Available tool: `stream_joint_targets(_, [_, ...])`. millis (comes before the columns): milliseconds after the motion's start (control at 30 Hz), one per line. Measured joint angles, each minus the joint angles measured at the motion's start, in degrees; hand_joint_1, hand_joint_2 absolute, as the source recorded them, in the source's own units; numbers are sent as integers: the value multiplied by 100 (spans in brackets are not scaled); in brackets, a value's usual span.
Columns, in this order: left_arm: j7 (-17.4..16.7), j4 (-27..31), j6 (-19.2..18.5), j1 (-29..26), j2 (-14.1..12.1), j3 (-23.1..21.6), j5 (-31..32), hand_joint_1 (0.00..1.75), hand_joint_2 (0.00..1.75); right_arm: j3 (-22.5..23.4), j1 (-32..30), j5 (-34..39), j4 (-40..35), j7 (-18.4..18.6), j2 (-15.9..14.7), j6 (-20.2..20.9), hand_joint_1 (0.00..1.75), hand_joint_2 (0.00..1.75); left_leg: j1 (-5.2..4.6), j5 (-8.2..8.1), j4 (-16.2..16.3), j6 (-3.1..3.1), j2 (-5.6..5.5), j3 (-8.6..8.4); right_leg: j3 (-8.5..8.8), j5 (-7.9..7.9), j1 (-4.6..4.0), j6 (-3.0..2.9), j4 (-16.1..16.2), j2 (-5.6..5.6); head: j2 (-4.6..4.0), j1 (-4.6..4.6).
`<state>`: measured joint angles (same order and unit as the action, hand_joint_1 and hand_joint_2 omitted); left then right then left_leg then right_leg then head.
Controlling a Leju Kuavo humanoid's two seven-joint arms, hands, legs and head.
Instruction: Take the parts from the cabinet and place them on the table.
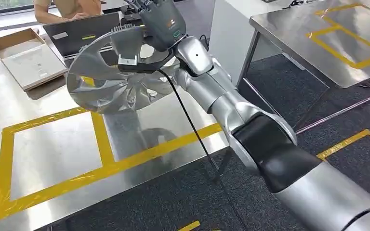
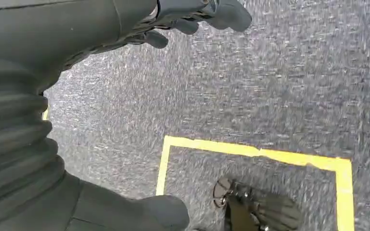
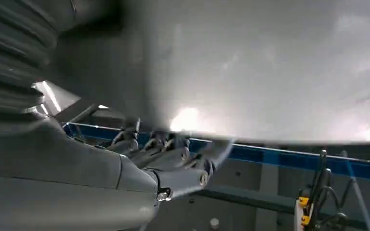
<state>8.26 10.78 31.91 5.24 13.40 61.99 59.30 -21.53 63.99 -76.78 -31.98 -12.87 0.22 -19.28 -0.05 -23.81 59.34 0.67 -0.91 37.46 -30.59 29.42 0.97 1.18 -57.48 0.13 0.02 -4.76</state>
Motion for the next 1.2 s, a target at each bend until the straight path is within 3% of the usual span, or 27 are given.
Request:
stream_joint_targets(33, [-27,0,-20,3,4,0,2,0,175,-15,0,-16,11,9,31,0,0,0,1,3,0,-2,0,-4,1,-2,0,4,-1,0,0,-2])
stream_joint_targets(67, [-18,0,-57,2,7,0,2,0,0,-31,1,-33,22,35,44,0,0,0,2,6,-1,-4,2,-8,4,-3,-2,4,-2,0,0,0])
stream_joint_targets(300, [17,0,-127,13,26,-22,35,0,0,-87,3,-64,33,68,118,0,0,0,16,18,-7,-23,5,-21,9,-3,-16,4,-11,1,0,0])
stream_joint_targets(633, [-206,-7,-328,13,39,-28,72,0,0,-96,21,-55,46,101,118,136,0,0,20,21,-11,-28,8,-27,10,-3,-18,3,-14,3,0,0])
stream_joint_targets(767, [-221,-7,-428,12,42,-31,83,0,0,-98,239,3,280,-171,120,901,0,0,20,22,-11,-29,8,-28,12,-3,-18,3,-15,3,0,2])
stream_joint_targets(900, [-243,-7,-496,4,42,-33,103,0,0,-140,430,-132,527,-173,186,1439,0,0,21,24,-11,-31,6,-26,8,-4,-19,3,-17,2,0,0])
stream_joint_targets(1167, [-247,-7,-503,2,44,-35,120,0,0,-164,653,-175,695,-162,230,1615,0,0,22,24,-11,-32,4,-27,12,-3,-20,2,-17,0,0,-2])
stream_joint_targets(1200, [-245,-9,-584,4,55,-53,164,0,0,-256,847,-451,912,-48,300,2176,0,0,22,24,-11,-32,7,-28,10,-3,-20,2,-18,2,0,0])
